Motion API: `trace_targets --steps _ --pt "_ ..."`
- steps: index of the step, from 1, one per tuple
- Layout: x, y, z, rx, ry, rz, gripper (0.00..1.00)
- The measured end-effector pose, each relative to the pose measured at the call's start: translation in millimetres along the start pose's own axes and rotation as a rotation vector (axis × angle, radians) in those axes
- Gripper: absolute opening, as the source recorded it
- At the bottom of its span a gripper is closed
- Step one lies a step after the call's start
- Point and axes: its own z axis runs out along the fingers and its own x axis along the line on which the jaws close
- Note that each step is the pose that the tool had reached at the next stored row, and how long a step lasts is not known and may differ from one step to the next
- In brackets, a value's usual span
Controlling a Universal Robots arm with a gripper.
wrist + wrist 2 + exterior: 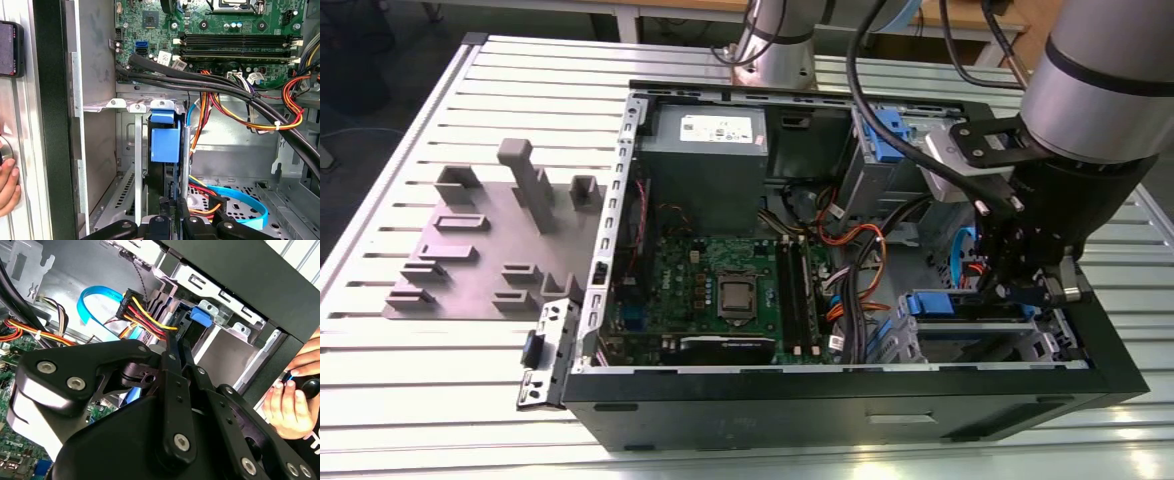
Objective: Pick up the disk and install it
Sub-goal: 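Insert the first disk wire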
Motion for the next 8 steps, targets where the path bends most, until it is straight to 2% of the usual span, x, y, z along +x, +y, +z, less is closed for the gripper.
trace_targets --steps 3,4,8 --pt "0.0 0.0 -0.1 0.0000 -0.0012 0.000 0.17" --pt "0.1 -0.2 -1.1 0.0000 -0.0012 0.000 0.23" --pt "0.5 -1.5 -8.2 -0.0006 -0.0002 0.000 0.23"
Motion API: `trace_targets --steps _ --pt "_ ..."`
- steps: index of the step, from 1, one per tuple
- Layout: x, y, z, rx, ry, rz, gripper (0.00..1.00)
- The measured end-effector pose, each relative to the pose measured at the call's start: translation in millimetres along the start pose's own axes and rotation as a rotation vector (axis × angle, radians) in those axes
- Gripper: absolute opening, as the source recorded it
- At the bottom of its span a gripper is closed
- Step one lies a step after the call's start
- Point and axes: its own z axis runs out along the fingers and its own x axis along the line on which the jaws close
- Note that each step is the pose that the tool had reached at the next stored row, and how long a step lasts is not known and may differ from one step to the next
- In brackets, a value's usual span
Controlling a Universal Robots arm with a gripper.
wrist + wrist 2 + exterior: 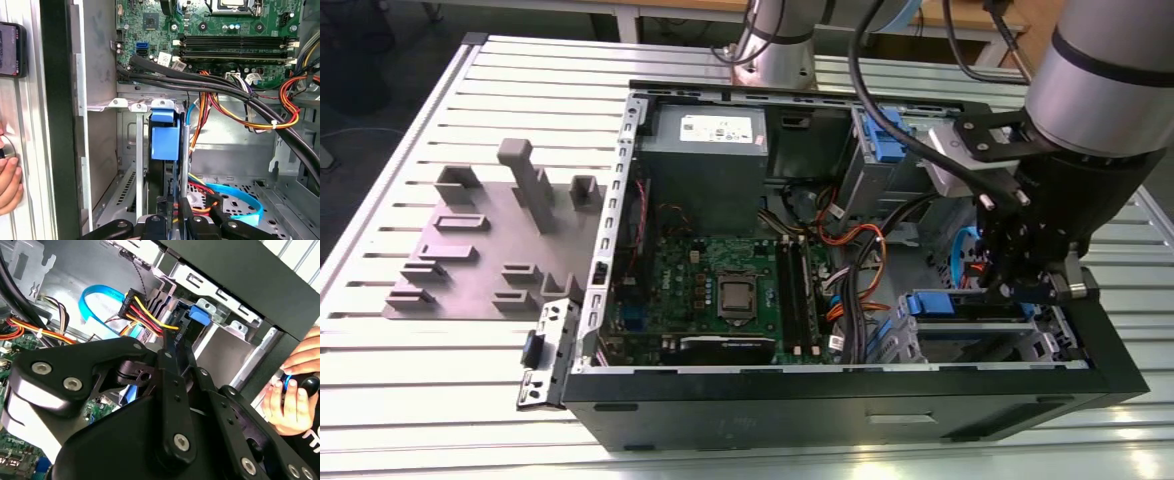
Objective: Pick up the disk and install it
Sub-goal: 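Insert the first disk wire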
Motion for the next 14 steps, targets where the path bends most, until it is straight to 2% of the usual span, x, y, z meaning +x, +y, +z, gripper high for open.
trace_targets --steps 4,7,9,14 --pt "0.1 -0.9 -5.0 -0.0019 -0.0001 0.000 0.23" --pt "0.0 -1.0 -5.0 -0.0023 -0.0003 0.000 0.22" --pt "0.1 -1.0 -5.2 -0.0024 0.0001 0.000 0.11" --pt "0.1 -1.0 -5.1 -0.0027 -0.0001 0.000 0.11"
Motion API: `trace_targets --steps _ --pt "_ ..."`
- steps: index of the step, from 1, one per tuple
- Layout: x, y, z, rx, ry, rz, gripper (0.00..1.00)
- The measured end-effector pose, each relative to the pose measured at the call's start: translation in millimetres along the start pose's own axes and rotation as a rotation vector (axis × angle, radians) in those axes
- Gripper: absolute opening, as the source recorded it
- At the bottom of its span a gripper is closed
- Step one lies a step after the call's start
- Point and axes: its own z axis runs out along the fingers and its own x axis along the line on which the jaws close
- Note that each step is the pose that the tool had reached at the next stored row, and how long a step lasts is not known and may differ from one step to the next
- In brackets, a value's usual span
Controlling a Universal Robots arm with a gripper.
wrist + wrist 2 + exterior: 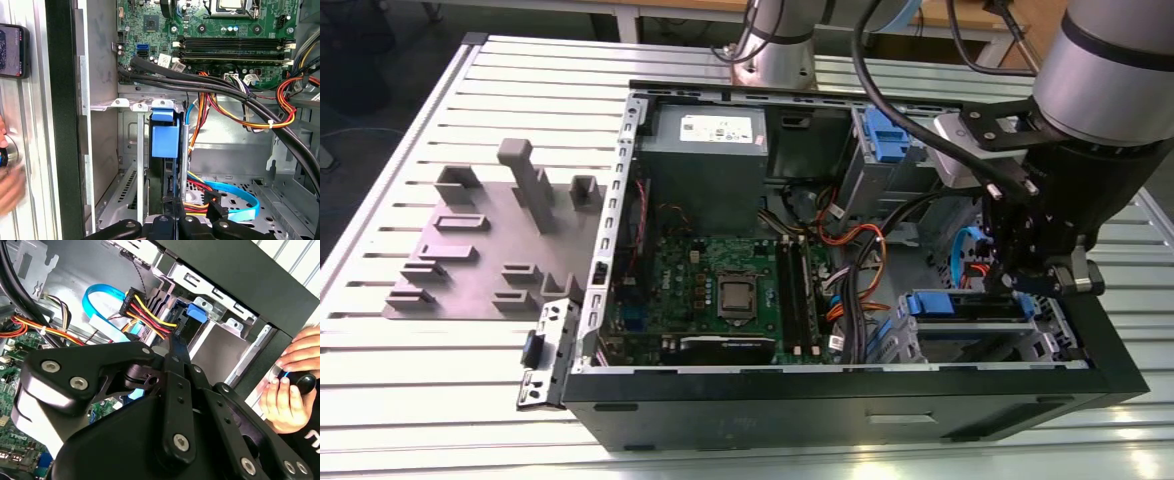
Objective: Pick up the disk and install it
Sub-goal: 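Insert the first disk wire, then insert the second disk wire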
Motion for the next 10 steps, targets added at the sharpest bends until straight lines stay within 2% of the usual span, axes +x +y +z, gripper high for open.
trace_targets --steps 10 --pt "0.0 0.0 -0.1 -0.0017 0.0000 0.000 0.11"
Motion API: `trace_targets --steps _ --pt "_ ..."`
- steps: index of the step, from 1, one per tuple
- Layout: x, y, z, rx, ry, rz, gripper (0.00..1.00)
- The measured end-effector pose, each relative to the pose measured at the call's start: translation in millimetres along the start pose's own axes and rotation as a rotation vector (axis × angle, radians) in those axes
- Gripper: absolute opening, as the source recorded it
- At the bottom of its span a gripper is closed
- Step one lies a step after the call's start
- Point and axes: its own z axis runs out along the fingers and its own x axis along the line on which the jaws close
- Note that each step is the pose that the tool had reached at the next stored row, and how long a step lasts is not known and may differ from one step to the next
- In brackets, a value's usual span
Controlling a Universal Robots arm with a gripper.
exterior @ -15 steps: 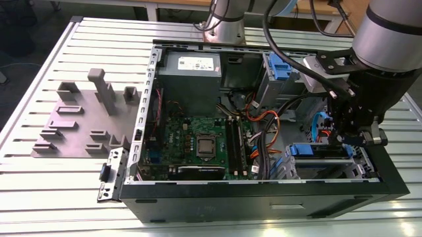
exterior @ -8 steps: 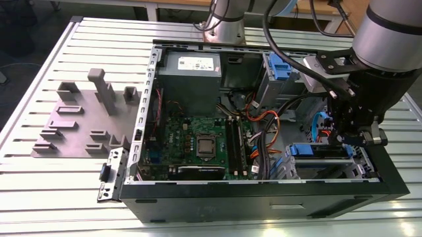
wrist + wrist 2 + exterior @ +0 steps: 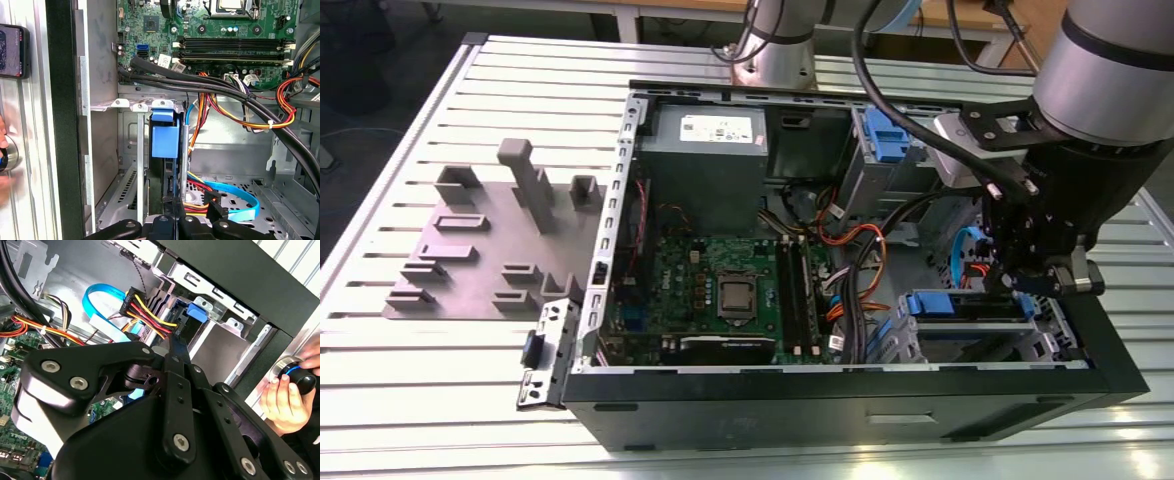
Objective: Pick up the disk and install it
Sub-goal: 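Insert the second disk wire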
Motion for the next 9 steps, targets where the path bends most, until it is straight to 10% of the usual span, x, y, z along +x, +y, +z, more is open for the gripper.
trace_targets --steps 9 --pt "0.0 3.5 -0.6 0.0000 -0.0001 0.000 0.11"
